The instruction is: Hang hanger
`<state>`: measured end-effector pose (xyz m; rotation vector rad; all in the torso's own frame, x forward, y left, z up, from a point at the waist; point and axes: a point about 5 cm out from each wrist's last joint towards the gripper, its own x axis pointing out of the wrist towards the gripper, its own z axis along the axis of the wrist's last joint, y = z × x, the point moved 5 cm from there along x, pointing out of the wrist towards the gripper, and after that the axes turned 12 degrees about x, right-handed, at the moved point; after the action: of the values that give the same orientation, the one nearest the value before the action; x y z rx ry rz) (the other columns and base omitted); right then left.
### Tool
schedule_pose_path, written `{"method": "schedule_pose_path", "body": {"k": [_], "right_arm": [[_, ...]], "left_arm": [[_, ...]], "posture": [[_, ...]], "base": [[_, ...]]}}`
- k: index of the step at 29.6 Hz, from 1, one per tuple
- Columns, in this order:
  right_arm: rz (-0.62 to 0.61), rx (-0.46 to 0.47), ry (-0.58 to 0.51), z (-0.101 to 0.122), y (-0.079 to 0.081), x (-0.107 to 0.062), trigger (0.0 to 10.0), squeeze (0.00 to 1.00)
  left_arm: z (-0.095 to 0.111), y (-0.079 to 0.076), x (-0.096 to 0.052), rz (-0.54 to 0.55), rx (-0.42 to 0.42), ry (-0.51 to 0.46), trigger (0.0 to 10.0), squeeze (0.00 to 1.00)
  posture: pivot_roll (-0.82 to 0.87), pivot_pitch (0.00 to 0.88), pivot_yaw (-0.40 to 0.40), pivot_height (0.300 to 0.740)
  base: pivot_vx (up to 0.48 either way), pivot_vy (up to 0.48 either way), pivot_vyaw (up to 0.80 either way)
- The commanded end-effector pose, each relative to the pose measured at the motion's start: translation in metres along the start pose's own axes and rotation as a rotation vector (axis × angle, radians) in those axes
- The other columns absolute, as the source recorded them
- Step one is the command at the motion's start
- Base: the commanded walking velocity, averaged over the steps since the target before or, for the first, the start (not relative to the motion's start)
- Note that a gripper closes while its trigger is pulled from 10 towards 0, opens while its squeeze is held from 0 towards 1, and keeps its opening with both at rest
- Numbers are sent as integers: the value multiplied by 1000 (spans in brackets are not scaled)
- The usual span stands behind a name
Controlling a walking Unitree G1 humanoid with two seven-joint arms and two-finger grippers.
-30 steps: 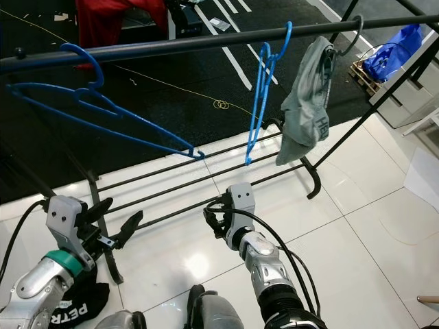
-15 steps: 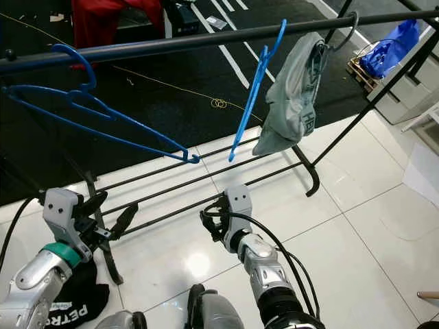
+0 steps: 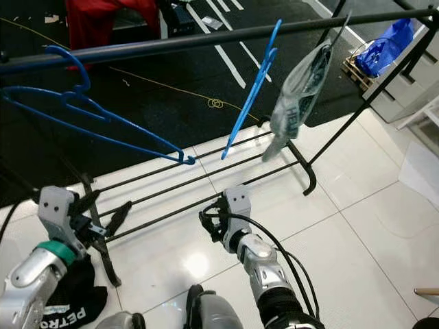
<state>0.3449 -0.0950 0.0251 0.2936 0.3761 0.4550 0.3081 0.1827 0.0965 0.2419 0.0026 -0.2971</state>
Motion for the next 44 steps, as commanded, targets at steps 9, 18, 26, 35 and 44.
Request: {"method": "schedule_pose_path", "body": {"k": [9,18,26,35,44], "right_arm": [[-41,-6,-7,1,-9,-1,10000,0],[-28,-8,-5,0,-6,-1,10000,0],[-37,-13,-3,-1,-8,-2,10000,0],[-79,0,13,-10,-12,-2,10000,0],[-157,7,107,-49,-25,-16,10000,0]], "left_arm": [[-21,-2,0,30,-18,88,10000,0],[-23,-2,1,34,-14,97,10000,0],[-22,-2,1,49,-42,89,10000,0],[-39,-6,6,72,-58,174,10000,0],[-89,-40,-8,-28,-149,354,10000,0]], "posture": [[33,183,-39,740],[34,188,-36,740],[35,189,-37,740],[34,175,-27,740],[15,133,-10,740]], "base": [[0,0,178],[0,0,444],[0,0,0],[0,0,0],[0,0,0]]}}
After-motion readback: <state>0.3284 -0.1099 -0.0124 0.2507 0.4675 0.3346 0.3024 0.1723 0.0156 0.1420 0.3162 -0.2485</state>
